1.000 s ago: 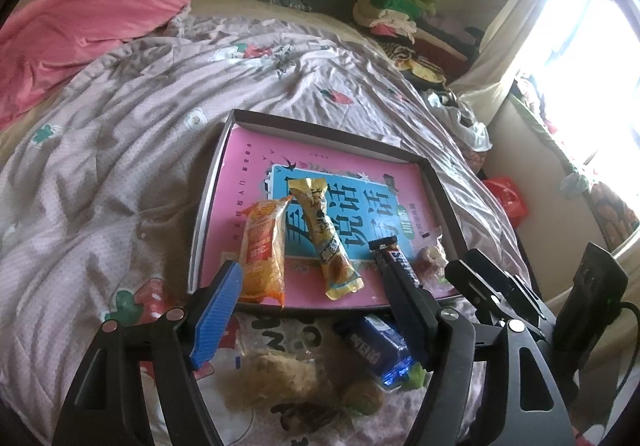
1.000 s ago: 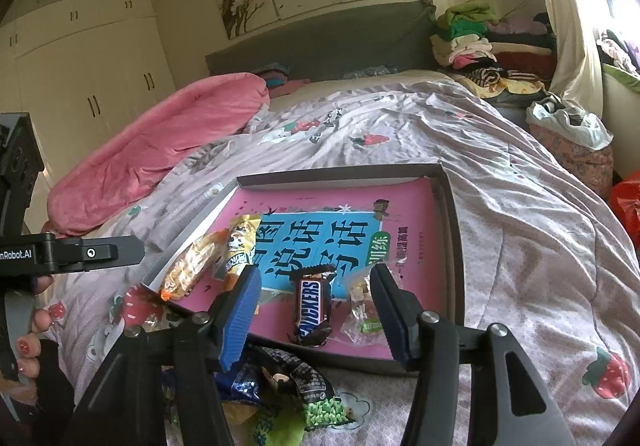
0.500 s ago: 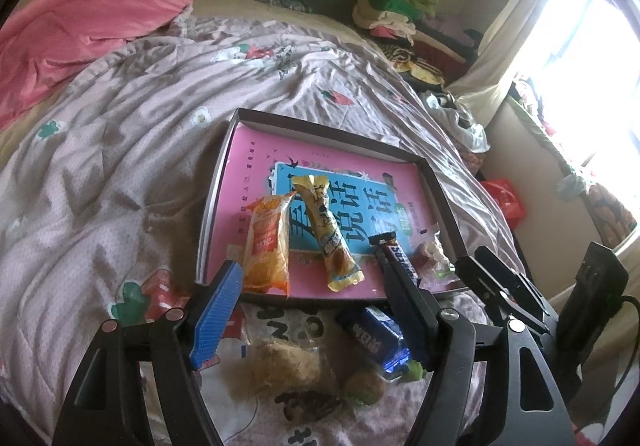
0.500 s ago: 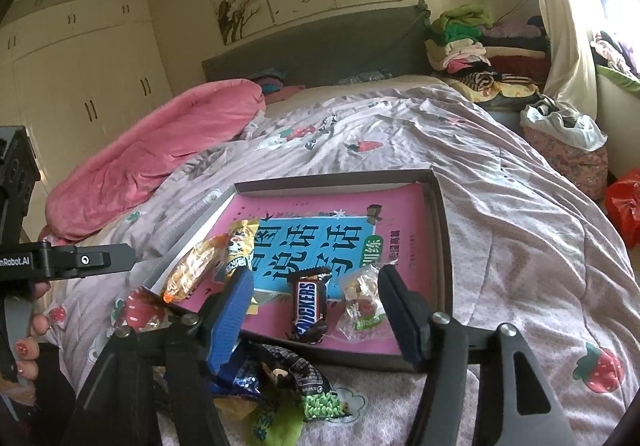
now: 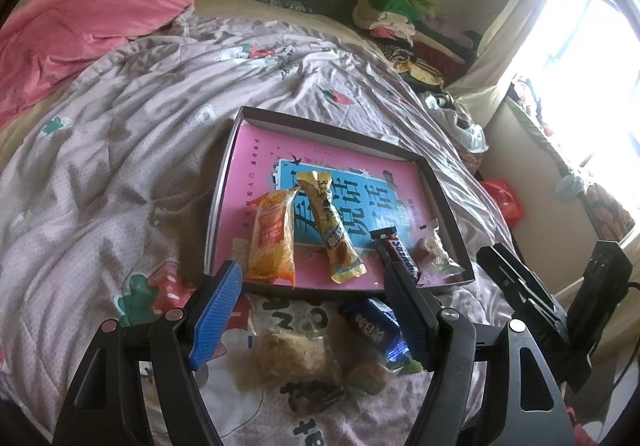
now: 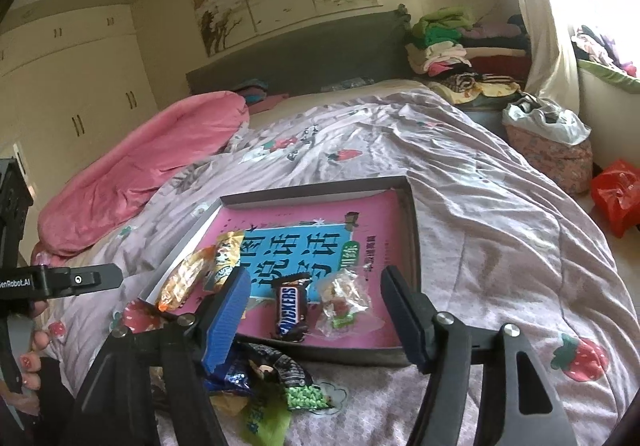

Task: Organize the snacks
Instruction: 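Withdraw both open grippers from the tray toward the remaining snacks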

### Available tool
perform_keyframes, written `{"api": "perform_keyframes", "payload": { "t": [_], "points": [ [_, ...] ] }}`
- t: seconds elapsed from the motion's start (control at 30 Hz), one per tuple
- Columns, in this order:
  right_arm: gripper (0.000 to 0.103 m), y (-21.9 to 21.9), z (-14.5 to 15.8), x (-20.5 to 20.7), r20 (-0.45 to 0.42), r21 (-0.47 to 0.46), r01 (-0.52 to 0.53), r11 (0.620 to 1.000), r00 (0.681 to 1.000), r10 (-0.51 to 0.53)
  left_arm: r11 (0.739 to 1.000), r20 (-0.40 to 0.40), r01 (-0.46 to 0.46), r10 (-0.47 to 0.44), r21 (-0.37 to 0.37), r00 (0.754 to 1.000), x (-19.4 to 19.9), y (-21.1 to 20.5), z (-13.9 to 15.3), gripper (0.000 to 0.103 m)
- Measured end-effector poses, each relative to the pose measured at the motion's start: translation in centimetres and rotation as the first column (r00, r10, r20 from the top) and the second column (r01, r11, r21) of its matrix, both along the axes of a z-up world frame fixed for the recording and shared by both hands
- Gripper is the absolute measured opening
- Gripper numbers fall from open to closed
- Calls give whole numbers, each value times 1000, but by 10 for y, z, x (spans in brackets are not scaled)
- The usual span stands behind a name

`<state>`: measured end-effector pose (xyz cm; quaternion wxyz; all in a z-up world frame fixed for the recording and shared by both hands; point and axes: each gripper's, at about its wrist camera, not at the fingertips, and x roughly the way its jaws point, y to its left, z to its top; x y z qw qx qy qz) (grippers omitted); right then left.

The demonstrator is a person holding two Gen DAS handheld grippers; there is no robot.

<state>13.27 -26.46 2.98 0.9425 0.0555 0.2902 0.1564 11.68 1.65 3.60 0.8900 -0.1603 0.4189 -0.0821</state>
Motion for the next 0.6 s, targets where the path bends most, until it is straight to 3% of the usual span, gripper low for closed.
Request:
{"api": "perform_keyframes", "payload": {
  "t": [0.6],
  "points": [
    [67, 7, -1, -13, -19, -44, -11, 999, 1000, 10, 1000, -21, 1, -1, 9, 1000, -11, 6, -6, 75]
  ]
}}
